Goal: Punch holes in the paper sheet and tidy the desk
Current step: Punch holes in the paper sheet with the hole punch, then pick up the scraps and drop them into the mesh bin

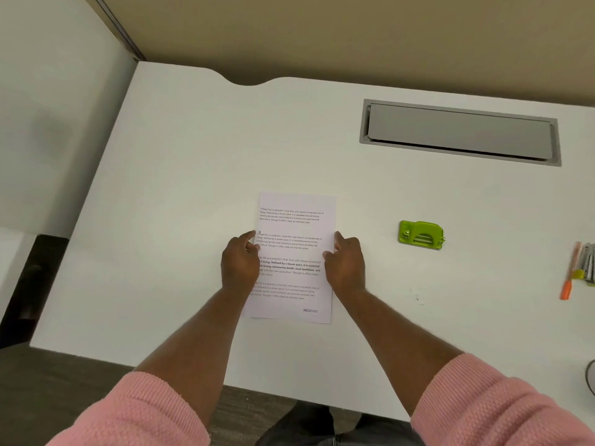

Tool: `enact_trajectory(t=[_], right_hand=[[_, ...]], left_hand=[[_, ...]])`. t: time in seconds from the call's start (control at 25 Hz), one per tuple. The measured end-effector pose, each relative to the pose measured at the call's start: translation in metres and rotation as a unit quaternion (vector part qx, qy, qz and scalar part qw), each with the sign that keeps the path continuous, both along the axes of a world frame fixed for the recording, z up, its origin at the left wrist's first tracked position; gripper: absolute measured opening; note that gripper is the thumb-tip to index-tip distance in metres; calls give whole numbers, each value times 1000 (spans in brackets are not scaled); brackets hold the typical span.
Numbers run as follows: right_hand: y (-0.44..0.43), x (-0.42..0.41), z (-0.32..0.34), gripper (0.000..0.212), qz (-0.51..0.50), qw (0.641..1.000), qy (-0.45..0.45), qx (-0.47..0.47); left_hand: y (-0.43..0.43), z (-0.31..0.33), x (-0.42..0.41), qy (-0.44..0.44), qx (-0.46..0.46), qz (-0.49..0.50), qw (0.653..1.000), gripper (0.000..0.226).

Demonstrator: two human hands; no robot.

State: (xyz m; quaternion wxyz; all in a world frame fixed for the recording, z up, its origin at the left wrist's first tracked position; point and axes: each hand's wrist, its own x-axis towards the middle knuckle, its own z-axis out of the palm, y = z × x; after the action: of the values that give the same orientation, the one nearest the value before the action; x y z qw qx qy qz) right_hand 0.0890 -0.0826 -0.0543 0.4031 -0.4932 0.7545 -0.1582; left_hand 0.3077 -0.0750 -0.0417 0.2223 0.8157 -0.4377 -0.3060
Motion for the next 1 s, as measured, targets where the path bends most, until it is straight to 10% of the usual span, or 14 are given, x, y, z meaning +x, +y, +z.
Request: enact_trajectory(t=[0.28,0.48,1.0], right_hand=[[1,-8,-1,41,22,999,-29,-23],[19,-38,7,37,50,995,-28,-81],[83,-156,2,49,170,970,128,-113]], left_hand=[[3,-1,-6,-57,22,5,998,37],[20,11,-41,-176,-40,-161,970,41],[68,5,-180,-75,-49,-349,933,45]])
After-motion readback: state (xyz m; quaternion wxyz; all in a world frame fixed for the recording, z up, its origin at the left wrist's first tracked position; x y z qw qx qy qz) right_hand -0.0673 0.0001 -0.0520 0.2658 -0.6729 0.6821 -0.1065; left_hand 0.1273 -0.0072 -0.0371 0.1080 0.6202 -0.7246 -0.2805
